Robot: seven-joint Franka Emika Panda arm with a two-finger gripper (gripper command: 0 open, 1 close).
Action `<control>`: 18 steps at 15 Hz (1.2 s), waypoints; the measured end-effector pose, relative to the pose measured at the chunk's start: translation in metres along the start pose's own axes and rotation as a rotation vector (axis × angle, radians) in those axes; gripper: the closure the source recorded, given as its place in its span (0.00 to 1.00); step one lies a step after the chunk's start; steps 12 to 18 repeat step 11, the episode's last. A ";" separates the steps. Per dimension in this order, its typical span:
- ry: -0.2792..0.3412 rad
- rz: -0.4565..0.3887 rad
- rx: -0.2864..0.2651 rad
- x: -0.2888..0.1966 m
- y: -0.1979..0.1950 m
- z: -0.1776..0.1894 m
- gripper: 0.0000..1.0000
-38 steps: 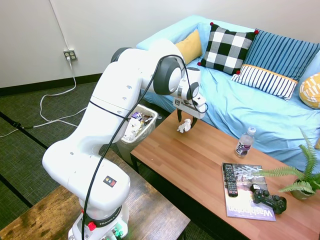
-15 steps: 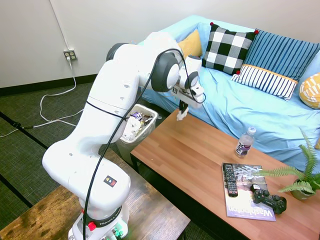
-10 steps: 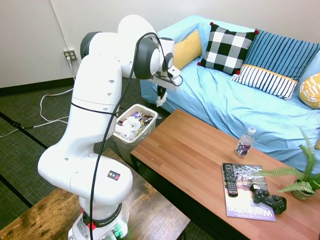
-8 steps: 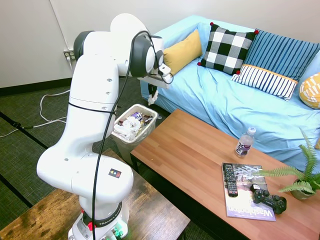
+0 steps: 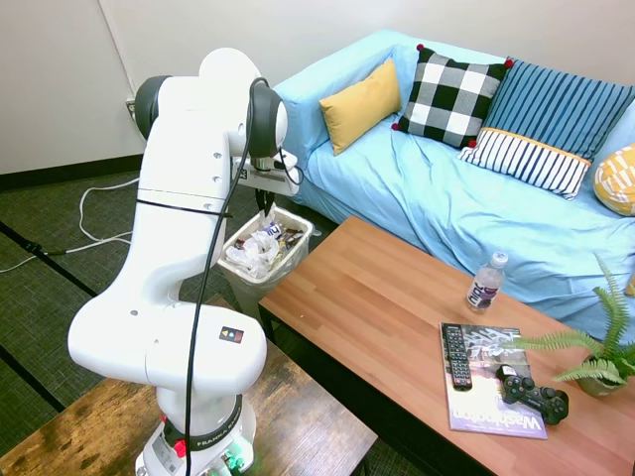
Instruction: Throw the tissue in the trash bin
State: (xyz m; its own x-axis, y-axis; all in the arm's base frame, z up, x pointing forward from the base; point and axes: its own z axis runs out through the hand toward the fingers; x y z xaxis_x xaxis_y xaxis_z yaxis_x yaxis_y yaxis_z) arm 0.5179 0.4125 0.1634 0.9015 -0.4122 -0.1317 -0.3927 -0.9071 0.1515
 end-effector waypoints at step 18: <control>-0.001 0.005 -0.013 0.011 0.002 -0.008 0.00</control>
